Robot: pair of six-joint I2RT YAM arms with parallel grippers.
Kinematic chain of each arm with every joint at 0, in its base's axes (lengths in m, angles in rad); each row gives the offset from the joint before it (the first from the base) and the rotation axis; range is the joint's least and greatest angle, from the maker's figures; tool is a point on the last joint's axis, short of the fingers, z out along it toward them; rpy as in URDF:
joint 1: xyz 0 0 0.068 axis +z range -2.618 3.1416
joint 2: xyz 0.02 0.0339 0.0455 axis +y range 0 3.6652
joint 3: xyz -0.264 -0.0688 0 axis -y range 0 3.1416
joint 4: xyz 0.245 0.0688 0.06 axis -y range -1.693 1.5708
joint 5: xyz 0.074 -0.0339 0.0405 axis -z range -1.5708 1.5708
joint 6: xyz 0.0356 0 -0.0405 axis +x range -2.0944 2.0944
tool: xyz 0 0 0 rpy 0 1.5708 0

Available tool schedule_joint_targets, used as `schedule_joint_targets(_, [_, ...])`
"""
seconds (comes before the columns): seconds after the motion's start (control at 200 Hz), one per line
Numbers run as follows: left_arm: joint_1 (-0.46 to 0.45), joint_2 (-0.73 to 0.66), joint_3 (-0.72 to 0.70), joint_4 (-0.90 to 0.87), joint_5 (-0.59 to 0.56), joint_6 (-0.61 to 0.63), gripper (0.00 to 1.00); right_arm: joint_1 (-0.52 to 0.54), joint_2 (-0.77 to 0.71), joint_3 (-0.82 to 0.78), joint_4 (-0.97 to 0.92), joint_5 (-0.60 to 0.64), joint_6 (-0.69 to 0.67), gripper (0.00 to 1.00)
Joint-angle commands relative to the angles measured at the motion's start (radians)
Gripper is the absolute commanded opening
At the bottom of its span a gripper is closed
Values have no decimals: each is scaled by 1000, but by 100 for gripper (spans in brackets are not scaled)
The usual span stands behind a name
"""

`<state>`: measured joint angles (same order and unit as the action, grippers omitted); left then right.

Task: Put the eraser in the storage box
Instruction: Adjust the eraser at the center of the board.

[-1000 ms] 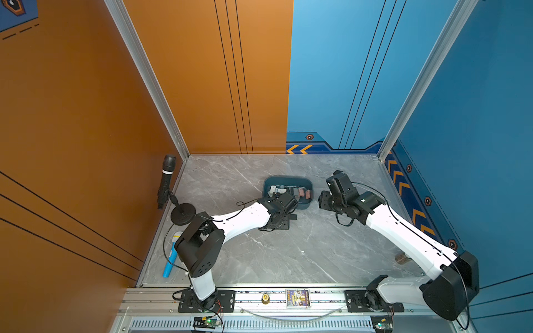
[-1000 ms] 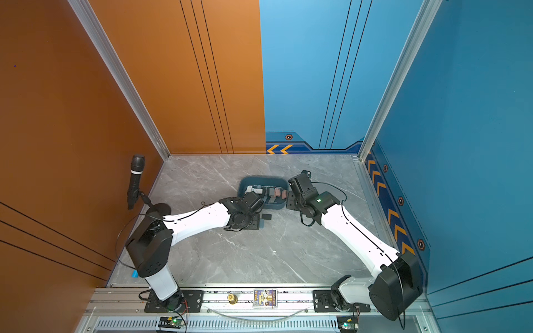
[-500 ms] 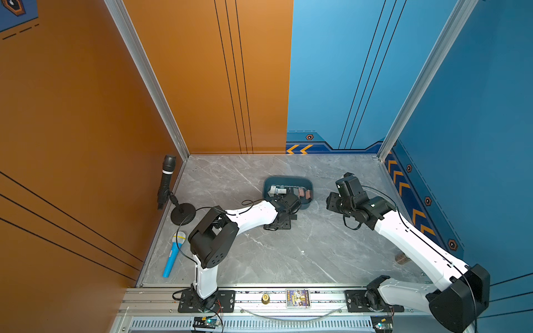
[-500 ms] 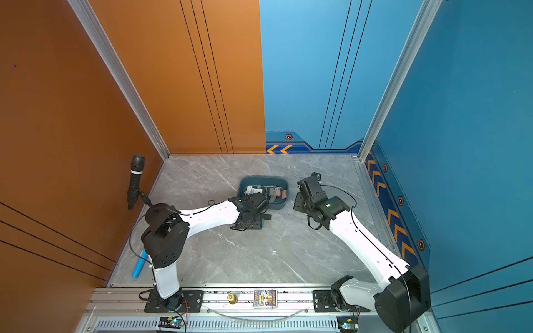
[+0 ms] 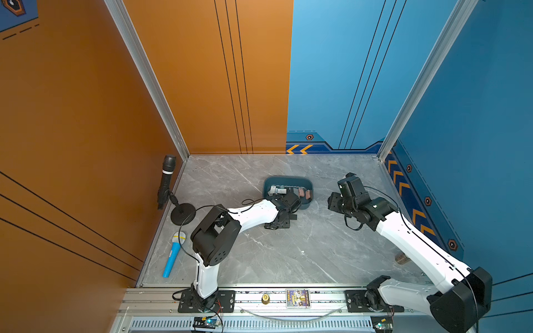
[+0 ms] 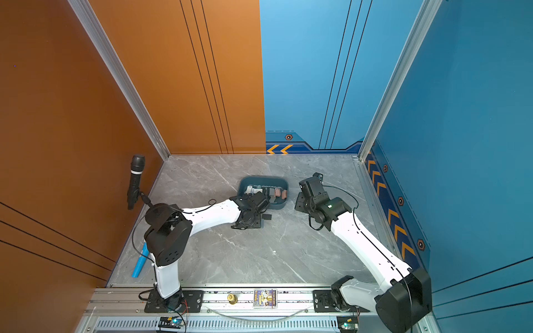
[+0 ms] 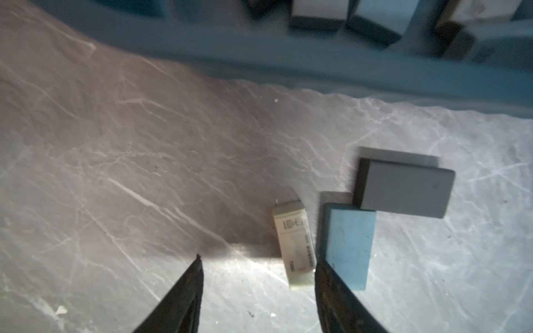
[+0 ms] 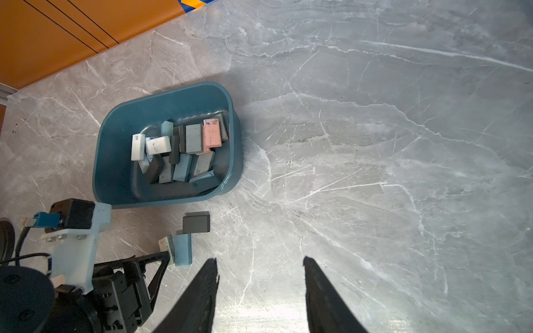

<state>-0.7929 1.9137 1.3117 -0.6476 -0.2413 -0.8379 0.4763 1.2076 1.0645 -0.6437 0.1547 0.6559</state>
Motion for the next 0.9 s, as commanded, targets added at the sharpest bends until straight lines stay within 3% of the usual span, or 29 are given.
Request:
schedule_joint_targets(0.0, [15,10,-12,-26,-33,-5,57,-7,-14,-14,-19,12,21,50])
schedule_joint_targets(0.12, [20,4,-22,-26,-31,-6,55,-7,-13,-14,-18,9,21,50])
schedule_joint_targets(0.33, [7,1,14,-24,-20,-13,61,-5,-14,-12,-16,8,24,50])
schedule_joint_targets(0.896, [17,57,31,2,17,-49,63,-10,-16,-14,-22,9,19,50])
